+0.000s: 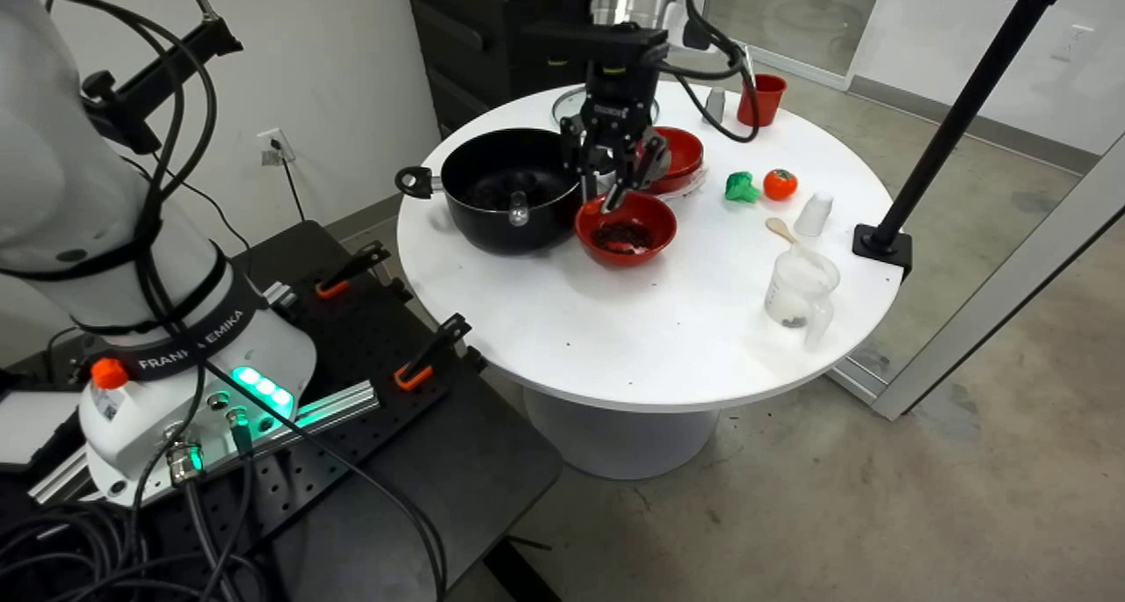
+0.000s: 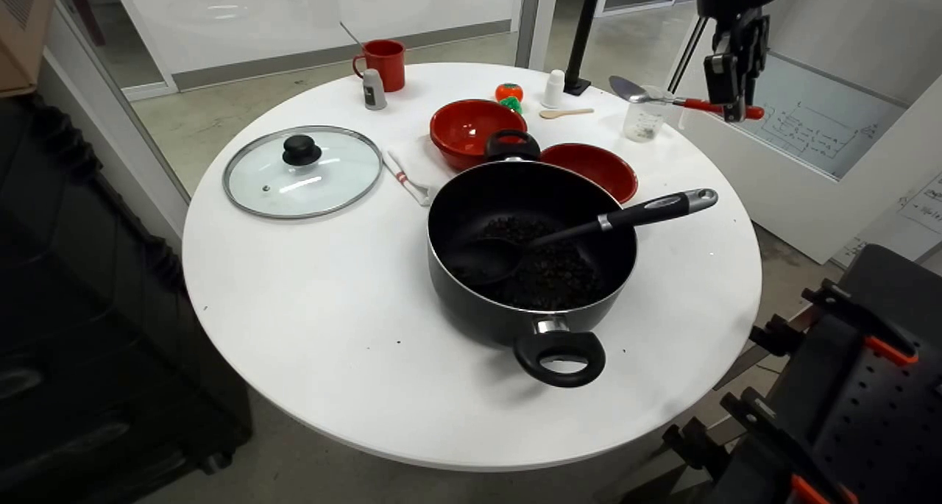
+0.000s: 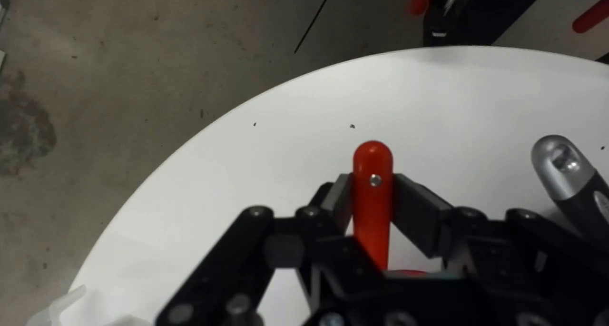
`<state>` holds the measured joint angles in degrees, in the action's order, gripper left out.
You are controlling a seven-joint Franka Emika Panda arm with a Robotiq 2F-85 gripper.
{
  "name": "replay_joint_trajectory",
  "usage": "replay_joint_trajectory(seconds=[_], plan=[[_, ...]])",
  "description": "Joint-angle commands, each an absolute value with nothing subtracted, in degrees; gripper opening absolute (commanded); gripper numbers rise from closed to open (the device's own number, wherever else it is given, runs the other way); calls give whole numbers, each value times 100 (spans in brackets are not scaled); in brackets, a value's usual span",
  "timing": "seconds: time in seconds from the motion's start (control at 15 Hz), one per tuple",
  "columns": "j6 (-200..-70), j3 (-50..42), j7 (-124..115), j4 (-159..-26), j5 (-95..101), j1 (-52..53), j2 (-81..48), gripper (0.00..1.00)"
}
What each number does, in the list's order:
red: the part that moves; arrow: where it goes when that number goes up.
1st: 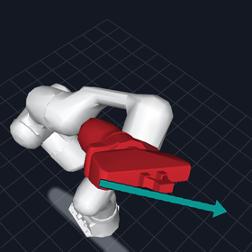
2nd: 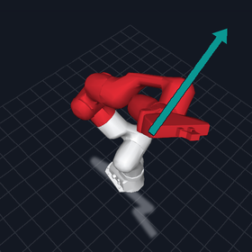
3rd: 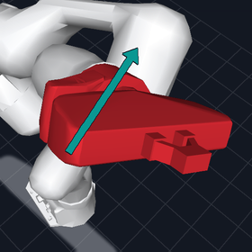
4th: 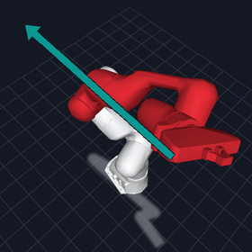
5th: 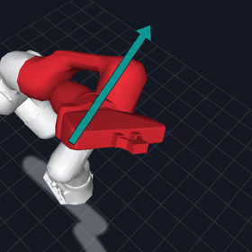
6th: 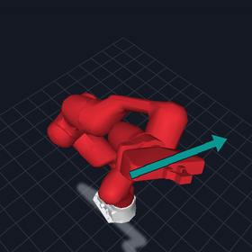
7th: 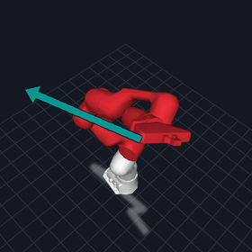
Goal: Use the spoon to scoop some beans from the red bowl and put them in the pot
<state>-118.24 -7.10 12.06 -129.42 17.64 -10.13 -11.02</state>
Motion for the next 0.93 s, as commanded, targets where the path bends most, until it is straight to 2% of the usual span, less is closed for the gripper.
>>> replay_joint_trajectory(seconds=[0.0, 0.87], plan=[[-11951, -998, 1702, -12547, 1388, -1375, -1454, 6], [-14166, -1097, 1949, -12427, 1503, -1782, -2828, 6]])
